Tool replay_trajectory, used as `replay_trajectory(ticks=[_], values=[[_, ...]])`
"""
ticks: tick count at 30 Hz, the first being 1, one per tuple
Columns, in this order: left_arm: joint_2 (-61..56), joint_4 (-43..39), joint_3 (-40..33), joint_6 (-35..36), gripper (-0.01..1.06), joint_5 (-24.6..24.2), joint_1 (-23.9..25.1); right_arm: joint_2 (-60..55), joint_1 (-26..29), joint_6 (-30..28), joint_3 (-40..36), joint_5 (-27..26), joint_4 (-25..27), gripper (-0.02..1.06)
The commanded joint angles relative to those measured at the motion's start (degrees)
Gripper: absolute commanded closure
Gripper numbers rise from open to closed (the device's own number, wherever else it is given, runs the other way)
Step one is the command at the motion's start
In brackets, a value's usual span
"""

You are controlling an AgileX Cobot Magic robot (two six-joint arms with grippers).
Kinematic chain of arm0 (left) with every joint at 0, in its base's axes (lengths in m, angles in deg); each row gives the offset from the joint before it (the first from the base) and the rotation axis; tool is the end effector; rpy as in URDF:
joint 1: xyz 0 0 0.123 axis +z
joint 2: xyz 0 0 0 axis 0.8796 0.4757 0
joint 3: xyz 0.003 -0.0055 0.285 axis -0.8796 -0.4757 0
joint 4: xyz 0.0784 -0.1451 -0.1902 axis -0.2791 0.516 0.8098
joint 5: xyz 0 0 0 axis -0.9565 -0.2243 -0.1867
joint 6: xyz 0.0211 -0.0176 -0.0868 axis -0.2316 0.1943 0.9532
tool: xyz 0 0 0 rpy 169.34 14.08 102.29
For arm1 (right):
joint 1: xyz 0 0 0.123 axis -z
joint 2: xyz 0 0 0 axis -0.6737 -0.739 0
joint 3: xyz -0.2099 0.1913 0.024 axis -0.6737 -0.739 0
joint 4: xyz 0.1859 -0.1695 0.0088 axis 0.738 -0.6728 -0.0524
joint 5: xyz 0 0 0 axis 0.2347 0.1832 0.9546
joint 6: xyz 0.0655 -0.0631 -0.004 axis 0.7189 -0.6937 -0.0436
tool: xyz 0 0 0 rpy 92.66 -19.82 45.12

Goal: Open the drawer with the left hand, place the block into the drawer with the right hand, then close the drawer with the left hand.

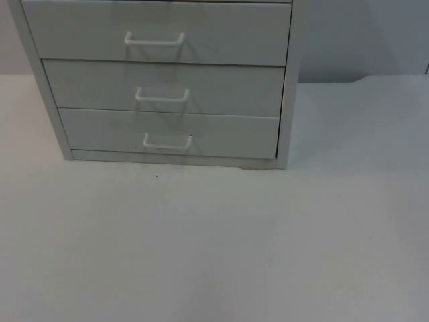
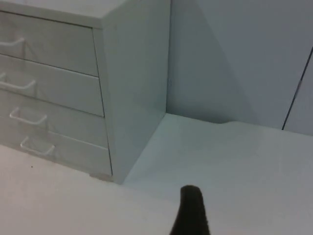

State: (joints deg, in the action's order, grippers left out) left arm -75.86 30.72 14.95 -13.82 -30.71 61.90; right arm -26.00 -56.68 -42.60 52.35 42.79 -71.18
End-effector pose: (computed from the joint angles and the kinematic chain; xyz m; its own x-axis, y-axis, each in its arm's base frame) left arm 0.0003 -0.0150 0.3448 -0.2263 0.0743 -0.9712 0.1720 0.9845 0.0352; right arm 0.0611 0.0174 0.3608 -0.2743 -0.1474 -0.9503 -0.2873 0.9556 -0.0652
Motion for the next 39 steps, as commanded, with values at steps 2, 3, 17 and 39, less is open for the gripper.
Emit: replay_trajectory(ticks=[2, 3, 17, 39], values=[[-4.94, -0.9, -3.97, 2.49, 1.05, -0.44, -0.23, 4.41, -0.2, -0.01, -3.77, 0.21, -0.18, 0.46], [-6.46, -1.32, -5.21, 3.71, 1.05, -0.56, -0.23, 5.75, -0.2, -0.01, -4.6, 0.65, -0.18, 0.46], [-7.61, -4.24, -7.61, 5.46, 1.05, -9.64, -0.23, 17.59, -0.2, 3.51, -5.77, 8.62, -1.75, 0.46], [-7.61, -9.08, -11.04, 10.47, 1.05, -10.42, -0.23, 23.04, -0.2, 3.9, -5.77, 14.99, -1.41, 0.46]])
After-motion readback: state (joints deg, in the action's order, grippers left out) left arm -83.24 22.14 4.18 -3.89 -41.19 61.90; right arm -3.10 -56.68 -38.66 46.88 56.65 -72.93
